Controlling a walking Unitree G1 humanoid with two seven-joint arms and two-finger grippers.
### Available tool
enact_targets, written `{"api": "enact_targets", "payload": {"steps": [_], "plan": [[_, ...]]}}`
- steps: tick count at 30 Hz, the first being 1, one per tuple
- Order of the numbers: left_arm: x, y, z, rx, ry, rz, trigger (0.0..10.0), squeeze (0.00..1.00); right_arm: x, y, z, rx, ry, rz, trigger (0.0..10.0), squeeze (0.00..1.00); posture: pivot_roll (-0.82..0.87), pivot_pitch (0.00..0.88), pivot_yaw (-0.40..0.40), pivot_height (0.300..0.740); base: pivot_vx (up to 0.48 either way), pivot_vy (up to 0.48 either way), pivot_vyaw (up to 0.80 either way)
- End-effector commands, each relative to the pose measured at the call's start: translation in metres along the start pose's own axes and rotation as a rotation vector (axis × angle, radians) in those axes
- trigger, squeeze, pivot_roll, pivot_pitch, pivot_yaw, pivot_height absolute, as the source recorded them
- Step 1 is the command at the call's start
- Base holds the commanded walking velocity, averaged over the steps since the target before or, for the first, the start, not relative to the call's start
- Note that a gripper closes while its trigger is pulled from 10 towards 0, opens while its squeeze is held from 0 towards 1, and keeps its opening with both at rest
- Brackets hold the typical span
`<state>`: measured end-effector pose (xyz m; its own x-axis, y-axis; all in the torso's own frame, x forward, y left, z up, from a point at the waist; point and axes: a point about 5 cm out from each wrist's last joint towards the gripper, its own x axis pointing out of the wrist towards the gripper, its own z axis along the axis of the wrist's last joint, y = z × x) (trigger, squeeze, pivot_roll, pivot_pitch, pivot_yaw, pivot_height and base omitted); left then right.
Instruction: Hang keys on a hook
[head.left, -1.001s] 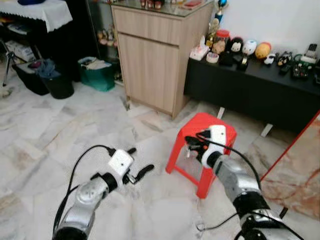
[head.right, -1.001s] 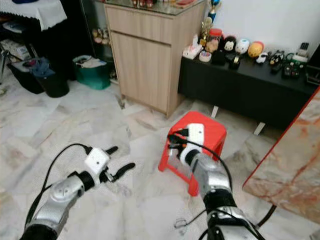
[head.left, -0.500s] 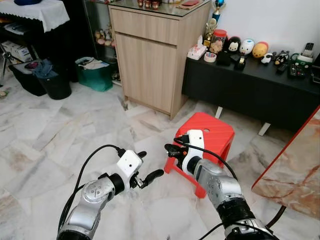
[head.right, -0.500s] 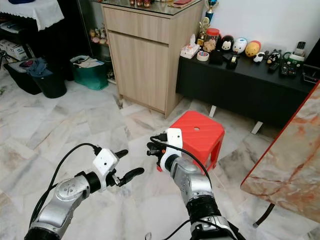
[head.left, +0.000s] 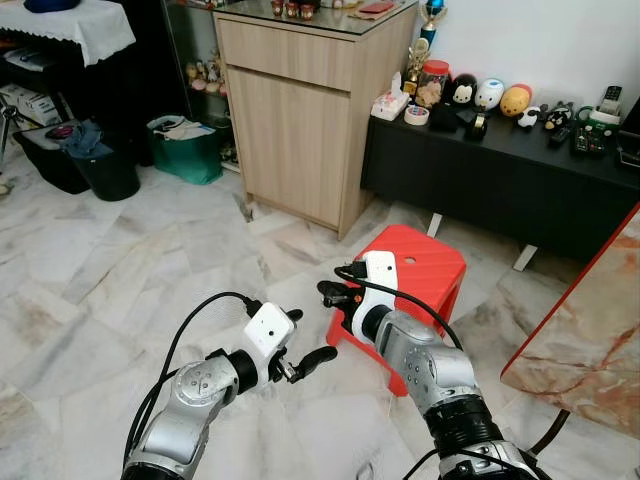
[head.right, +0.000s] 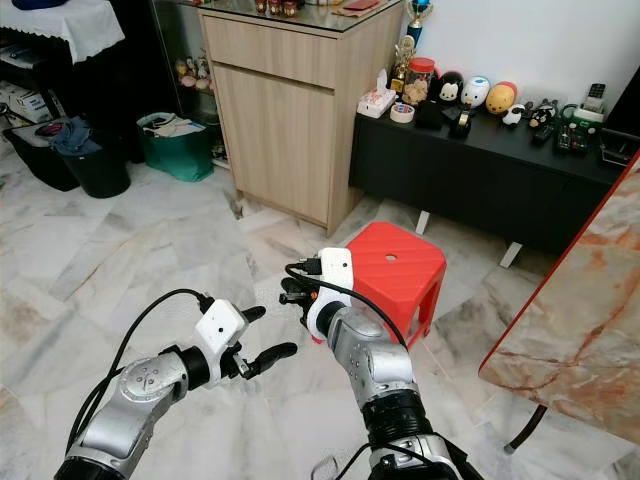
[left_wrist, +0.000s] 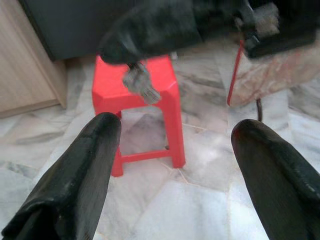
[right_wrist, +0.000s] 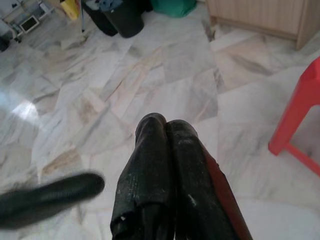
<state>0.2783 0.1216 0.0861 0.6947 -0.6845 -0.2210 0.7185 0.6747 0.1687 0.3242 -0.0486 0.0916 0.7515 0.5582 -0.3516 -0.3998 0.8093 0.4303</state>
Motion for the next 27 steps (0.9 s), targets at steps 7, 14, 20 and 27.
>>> {"api": "enact_targets", "payload": {"steps": [7,14,20,27], "plan": [[0.004,0.004,0.008,0.007,-0.016,0.022,10.0,0.0,0.002,0.017,0.001,0.005,-0.01,0.043,10.0,0.0,0.1,0.0,-0.062,0.74,0.0,0.0,0.0],[0.008,0.004,0.01,-0.025,-0.024,0.035,10.0,0.0,0.002,0.027,0.001,0.004,-0.002,0.072,10.0,0.0,0.1,0.0,-0.067,0.74,0.0,0.0,0.0],[0.008,0.004,0.01,-0.042,-0.025,0.04,10.0,0.0,0.003,0.037,0.002,-0.001,0.003,0.11,10.0,0.0,0.1,0.0,-0.068,0.74,0.0,0.0,0.0],[0.009,0.004,0.008,-0.035,-0.011,0.037,10.0,0.0,0.003,0.043,0.003,-0.007,0.003,0.133,10.0,0.0,0.1,0.0,-0.068,0.74,0.0,0.0,0.0]]}}
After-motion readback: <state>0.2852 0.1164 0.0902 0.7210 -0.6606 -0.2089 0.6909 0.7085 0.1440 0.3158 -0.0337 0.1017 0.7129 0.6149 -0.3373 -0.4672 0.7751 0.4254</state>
